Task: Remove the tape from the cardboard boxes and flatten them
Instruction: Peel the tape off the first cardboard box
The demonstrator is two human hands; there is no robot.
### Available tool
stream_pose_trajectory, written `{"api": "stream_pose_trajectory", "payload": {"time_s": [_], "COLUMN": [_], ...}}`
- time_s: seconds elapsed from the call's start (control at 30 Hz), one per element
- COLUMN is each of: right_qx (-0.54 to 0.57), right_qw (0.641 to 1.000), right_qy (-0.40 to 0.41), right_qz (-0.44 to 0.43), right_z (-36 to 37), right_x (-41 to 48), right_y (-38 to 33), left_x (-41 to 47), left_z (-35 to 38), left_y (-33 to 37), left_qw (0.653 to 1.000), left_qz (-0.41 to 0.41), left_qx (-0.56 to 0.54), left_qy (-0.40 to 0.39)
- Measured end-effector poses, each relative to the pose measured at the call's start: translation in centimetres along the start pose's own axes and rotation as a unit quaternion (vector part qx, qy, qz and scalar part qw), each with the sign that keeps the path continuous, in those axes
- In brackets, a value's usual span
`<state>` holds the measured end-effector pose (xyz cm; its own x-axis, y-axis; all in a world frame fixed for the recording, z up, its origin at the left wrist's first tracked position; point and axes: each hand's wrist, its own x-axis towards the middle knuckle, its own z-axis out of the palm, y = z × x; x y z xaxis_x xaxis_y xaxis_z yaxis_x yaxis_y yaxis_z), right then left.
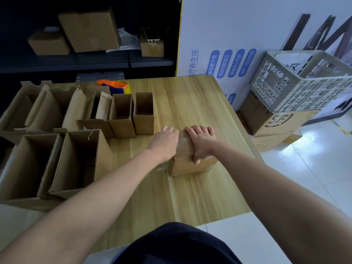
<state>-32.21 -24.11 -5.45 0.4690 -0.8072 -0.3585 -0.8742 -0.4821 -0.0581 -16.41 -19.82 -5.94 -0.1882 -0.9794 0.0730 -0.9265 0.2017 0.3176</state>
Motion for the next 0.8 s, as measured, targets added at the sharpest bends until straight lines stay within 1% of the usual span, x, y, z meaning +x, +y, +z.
{"api": "stream_pose_trajectory", "payload": {"time_s": [0.07, 0.13, 0.23, 0.3, 0.43, 0.5, 0.57, 0.6, 0.63, 0.67, 0.7, 0.77, 0.8], "right_qx": [-0.003, -0.003, -0.007, -0.008, -0.004, -0.006, -0.005, -0.003, 0.0, 0.004, 0.012, 0.032, 0.043], "right_qw": [1.0, 1.0, 1.0, 1.0, 1.0, 1.0, 1.0, 1.0, 1.0, 1.0, 1.0, 0.999, 0.999], "right_qy": [0.0, 0.002, 0.002, 0.002, 0.005, 0.007, 0.009, 0.014, 0.017, 0.019, 0.021, 0.025, 0.028], "right_qz": [0.002, 0.002, -0.003, -0.004, -0.005, -0.005, -0.002, -0.001, 0.0, 0.0, 0.0, 0.0, 0.0], "right_z": [0.0, 0.0, 0.1, 0.1, 0.2, 0.3, 0.4, 0.3, 0.3, 0.2, 0.2, 0.2, 0.0], "right_x": [-0.1, -0.2, -0.3, -0.3, -0.4, -0.4, -0.3, -0.2, -0.1, 0.0, 0.1, 0.3, 0.4], "right_y": [-0.1, -0.1, -0.1, -0.2, -0.1, -0.1, -0.1, 0.0, 0.1, 0.2, 0.3, 0.7, 0.9], "left_x": [-0.4, -0.4, 0.4, 0.9, 1.7, 2.0, 1.7, 1.4, 1.1, 0.8, 0.5, -0.3, -0.8], "left_z": [0.3, 0.2, -0.4, -0.6, -0.3, -0.4, -0.7, -1.1, -1.6, -2.1, -2.6, -3.1, -3.1], "left_y": [0.4, 0.5, -0.2, -0.2, 0.4, 0.7, 0.8, 0.7, 0.6, 0.1, -0.5, -1.8, -2.3], "left_qw": [1.0, 1.0, 0.99, 0.98, 0.972, 0.966, 0.949, 0.93, 0.902, 0.863, 0.814, 0.696, 0.64], "left_qz": [0.007, -0.007, -0.065, -0.099, -0.135, -0.141, -0.137, -0.135, -0.137, -0.149, -0.169, -0.22, -0.24], "left_qx": [-0.002, -0.03, -0.1, -0.136, -0.176, -0.199, -0.262, -0.321, -0.394, -0.471, -0.547, -0.68, -0.728], "left_qy": [0.011, 0.002, -0.071, -0.102, -0.08, -0.09, -0.112, -0.116, -0.113, -0.106, -0.095, -0.068, -0.049]}}
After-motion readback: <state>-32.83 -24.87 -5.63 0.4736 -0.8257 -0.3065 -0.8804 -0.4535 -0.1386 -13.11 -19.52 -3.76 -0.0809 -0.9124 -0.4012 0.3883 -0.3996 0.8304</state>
